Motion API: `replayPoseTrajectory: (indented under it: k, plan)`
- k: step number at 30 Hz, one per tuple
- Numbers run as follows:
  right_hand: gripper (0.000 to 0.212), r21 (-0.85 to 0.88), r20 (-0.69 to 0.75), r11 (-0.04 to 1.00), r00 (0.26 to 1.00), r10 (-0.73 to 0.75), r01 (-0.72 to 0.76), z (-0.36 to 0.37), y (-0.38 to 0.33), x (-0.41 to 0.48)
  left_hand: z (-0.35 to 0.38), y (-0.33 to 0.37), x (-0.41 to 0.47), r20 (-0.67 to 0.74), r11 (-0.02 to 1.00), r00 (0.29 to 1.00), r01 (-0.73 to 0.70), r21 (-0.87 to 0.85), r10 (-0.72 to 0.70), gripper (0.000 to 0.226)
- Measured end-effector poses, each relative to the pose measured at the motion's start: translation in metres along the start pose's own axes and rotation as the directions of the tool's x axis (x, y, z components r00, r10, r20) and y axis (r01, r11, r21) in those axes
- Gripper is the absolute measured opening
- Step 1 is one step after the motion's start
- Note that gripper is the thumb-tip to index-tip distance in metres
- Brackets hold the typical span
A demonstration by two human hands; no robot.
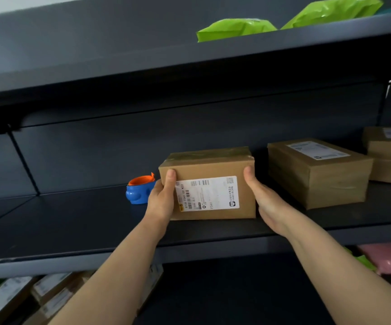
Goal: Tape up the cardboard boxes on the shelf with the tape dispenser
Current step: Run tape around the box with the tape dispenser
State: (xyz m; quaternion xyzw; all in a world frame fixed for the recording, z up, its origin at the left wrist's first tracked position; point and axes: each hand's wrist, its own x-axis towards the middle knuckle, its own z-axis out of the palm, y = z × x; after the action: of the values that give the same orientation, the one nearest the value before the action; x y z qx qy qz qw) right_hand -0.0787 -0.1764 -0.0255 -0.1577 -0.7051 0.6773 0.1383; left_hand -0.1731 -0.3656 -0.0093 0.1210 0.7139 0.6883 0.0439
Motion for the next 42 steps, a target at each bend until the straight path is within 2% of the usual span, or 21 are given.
replayPoseTrajectory:
  k: [3, 5, 8, 11, 13, 14, 15, 18, 20, 22, 24, 26, 28, 31, 33, 35, 37, 39, 40, 42]
  plan:
    - [0.091, -0.119, -0.100, 0.987, 0.987, -0.124, 0.111, -0.003, -0.011, -0.005, -0.005, 0.018, 0.007, -0.173, 0.978, 0.981, -0.053, 0.202, 0.089, 0.054]
    - [0.086, -0.194, -0.160, 0.965, 0.965, -0.208, 0.176, -0.008, -0.023, -0.007, -0.010, 0.037, 0.013, -0.226, 0.940, 0.966, -0.040, 0.339, 0.123, 0.064]
    - [0.086, -0.123, -0.159, 0.984, 0.976, -0.149, 0.130, -0.016, -0.042, -0.010, -0.019, 0.051, 0.016, -0.140, 0.972, 0.989, 0.066, 0.224, -0.034, 0.065]
    - [0.085, -0.203, -0.093, 0.978, 0.995, 0.037, -0.055, -0.018, -0.037, -0.010, -0.023, 0.045, 0.014, -0.005, 0.980, 0.988, 0.152, 0.131, -0.152, 0.075]
    - [0.088, -0.245, -0.099, 0.964, 0.992, 0.079, -0.101, -0.010, -0.020, -0.008, -0.016, 0.030, 0.007, 0.077, 0.985, 0.985, 0.149, 0.083, -0.155, 0.061]
    - [0.085, -0.248, -0.126, 0.967, 0.992, 0.033, -0.064, -0.004, -0.010, -0.005, -0.009, 0.021, 0.002, 0.086, 0.990, 0.988, 0.125, 0.072, -0.131, 0.051]
    - [0.080, -0.260, -0.157, 0.965, 0.987, -0.023, -0.019, 0.001, -0.003, -0.001, -0.003, 0.012, -0.002, 0.079, 0.993, 0.994, 0.074, 0.090, -0.081, 0.052]
    - [0.084, -0.409, -0.255, 0.911, 0.953, -0.161, 0.044, 0.010, 0.008, 0.008, 0.013, -0.013, -0.003, -0.005, 0.964, 0.998, -0.067, 0.258, 0.070, 0.111]
    - [0.094, -0.519, -0.296, 0.853, 0.927, -0.231, 0.047, 0.012, 0.010, 0.010, 0.019, -0.022, -0.001, -0.113, 0.925, 0.988, -0.058, 0.375, 0.108, 0.120]
    - [0.093, -0.601, -0.308, 0.798, 0.909, -0.279, 0.041, 0.011, 0.013, 0.014, 0.025, -0.025, 0.002, -0.174, 0.894, 0.975, -0.048, 0.446, 0.139, 0.111]
    - [0.086, -0.658, -0.293, 0.752, 0.902, -0.316, 0.050, 0.008, 0.015, 0.017, 0.025, -0.025, 0.007, -0.169, 0.858, 0.969, -0.072, 0.508, 0.181, 0.096]
    - [0.078, -0.716, -0.240, 0.695, 0.911, -0.335, 0.067, 0.001, 0.015, 0.018, 0.016, -0.025, 0.013, -0.114, 0.816, 0.965, -0.132, 0.563, 0.235, 0.080]
    - [0.068, -0.743, -0.163, 0.662, 0.933, -0.322, 0.099, -0.007, 0.016, 0.018, 0.001, -0.028, 0.019, -0.032, 0.813, 0.965, -0.200, 0.546, 0.260, 0.062]
    - [0.060, -0.630, -0.079, 0.761, 0.962, -0.261, 0.155, -0.020, 0.022, 0.020, -0.019, -0.035, 0.023, 0.075, 0.903, 0.972, -0.237, 0.358, 0.225, 0.038]
    - [0.068, -0.552, -0.073, 0.817, 0.966, -0.247, 0.167, -0.024, 0.025, 0.021, -0.024, -0.037, 0.026, 0.154, 0.933, 0.968, -0.233, 0.273, 0.197, 0.048]
    - [0.085, -0.533, -0.072, 0.833, 0.973, -0.218, 0.148, -0.025, 0.025, 0.020, -0.025, -0.041, 0.029, 0.183, 0.933, 0.966, -0.229, 0.278, 0.182, 0.059]
    - [0.085, -0.503, -0.036, 0.855, 0.986, -0.165, 0.125, -0.023, 0.022, 0.014, -0.023, -0.044, 0.034, 0.062, 0.901, 0.974, -0.224, 0.372, 0.216, 0.057]
    - [0.075, -0.433, -0.048, 0.892, 0.985, -0.165, 0.129, -0.018, 0.015, 0.006, -0.023, -0.042, 0.032, -0.159, 0.843, 0.951, -0.148, 0.517, 0.265, 0.054]
    - [0.075, -0.385, -0.121, 0.913, 0.973, -0.195, 0.135, -0.015, 0.013, 0.005, -0.022, -0.041, 0.032, -0.237, 0.826, 0.931, -0.107, 0.554, 0.279, 0.052]
    - [0.065, -0.261, -0.306, 0.950, 0.919, -0.249, 0.170, -0.010, 0.008, 0.014, -0.020, -0.038, 0.030, -0.277, 0.831, 0.913, -0.107, 0.546, 0.300, 0.042]
